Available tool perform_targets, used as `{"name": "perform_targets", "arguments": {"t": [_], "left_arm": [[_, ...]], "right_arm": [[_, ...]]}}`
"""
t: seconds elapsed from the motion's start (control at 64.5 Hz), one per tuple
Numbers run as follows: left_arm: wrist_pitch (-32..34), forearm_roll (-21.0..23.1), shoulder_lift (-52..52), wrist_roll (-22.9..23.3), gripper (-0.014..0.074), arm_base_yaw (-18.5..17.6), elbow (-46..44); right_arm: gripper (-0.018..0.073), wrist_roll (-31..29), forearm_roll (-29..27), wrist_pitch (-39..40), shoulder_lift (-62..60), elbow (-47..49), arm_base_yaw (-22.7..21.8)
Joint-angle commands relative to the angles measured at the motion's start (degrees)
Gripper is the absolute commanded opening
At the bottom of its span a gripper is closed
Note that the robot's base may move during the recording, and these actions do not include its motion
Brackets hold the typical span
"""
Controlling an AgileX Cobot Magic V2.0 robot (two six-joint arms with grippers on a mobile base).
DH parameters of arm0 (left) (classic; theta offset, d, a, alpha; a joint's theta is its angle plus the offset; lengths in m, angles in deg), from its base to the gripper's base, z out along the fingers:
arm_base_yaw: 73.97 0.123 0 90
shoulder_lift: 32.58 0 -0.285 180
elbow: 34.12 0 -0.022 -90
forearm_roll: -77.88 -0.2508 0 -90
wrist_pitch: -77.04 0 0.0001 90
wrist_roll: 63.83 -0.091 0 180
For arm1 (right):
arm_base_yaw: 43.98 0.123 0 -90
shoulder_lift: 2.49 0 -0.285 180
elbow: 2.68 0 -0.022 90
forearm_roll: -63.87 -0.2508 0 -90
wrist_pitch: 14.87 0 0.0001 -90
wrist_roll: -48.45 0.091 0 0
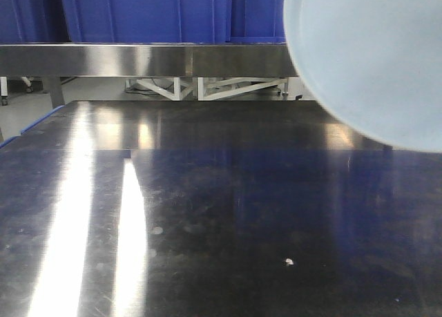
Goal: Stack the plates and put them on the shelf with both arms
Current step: 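Raise the plate stack off the table with the right gripper, then drive the base to the blue-bin shelf holding the plates up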
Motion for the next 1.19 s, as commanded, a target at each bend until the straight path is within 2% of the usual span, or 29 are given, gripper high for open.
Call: {"name": "perform_targets", "arguments": {"t": [0.0,1.178], "left_arm": [[4.5,0.0,-0.4,0.2,0.0082,0.1,-1.9],[4.5,0.0,-0.4,0.2,0.0082,-0.1,-1.9]], "right_arm": [[0.0056,-0.3,0.1,5.8,-2.0,1.5,-0.4],[0.0056,-0.3,0.1,5.8,-2.4,1.5,-0.4]]}}
